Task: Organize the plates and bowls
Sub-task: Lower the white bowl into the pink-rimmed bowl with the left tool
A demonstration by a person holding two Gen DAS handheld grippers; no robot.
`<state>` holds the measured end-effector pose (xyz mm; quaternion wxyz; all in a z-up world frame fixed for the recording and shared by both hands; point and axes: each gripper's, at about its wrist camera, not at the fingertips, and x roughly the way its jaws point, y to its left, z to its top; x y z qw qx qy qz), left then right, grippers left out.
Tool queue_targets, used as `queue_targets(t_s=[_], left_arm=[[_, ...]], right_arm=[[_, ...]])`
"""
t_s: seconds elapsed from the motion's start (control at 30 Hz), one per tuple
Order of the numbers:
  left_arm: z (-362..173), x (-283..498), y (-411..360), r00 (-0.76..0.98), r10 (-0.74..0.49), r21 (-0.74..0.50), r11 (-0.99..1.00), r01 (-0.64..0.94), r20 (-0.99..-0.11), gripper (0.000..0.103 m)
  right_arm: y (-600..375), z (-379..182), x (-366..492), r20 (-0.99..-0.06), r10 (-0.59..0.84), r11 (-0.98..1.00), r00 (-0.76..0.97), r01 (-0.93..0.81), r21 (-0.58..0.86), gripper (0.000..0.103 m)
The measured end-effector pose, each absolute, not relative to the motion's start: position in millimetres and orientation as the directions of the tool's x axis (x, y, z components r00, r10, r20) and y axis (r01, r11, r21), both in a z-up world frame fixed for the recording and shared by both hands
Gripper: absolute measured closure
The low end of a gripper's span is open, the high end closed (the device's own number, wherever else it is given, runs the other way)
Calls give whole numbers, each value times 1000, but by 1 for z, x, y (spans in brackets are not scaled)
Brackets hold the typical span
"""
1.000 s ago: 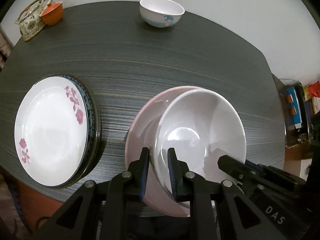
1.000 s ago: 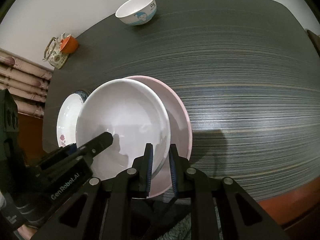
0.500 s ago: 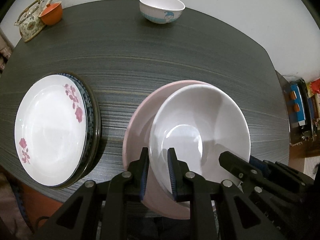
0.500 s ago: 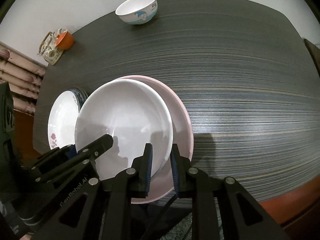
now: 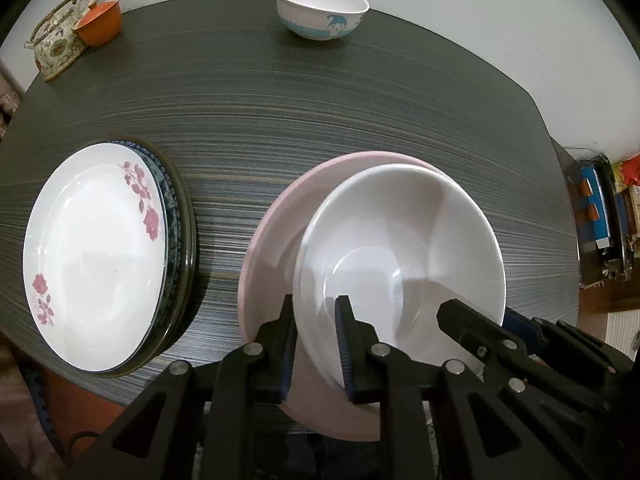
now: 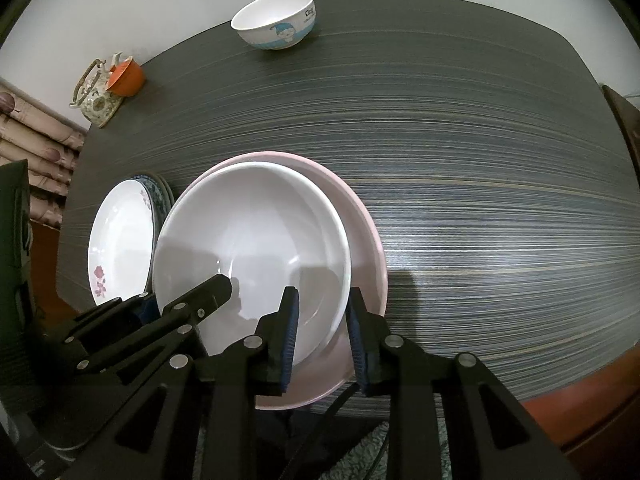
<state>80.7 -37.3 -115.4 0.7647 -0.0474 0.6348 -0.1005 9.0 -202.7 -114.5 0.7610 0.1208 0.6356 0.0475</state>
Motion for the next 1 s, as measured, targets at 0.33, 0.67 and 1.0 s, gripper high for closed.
queue_targets(t_s=[0.33,0.67,1.0], left_arm=[[-116,82,-33,168,-225,-214,973,84,-960,84],[-116,83,-30,163,-238,-228,971,76,-958,82],[-119,89,-32,118,-232,-225,972,71,-966,82]], right_arm=[[-204,-115,9,-956,229,964,184,91,249,77],[-208,-113,7,-954,235,960,186,105,258,75],[-212,-112,8,-947,260,951,190,120,286,74]])
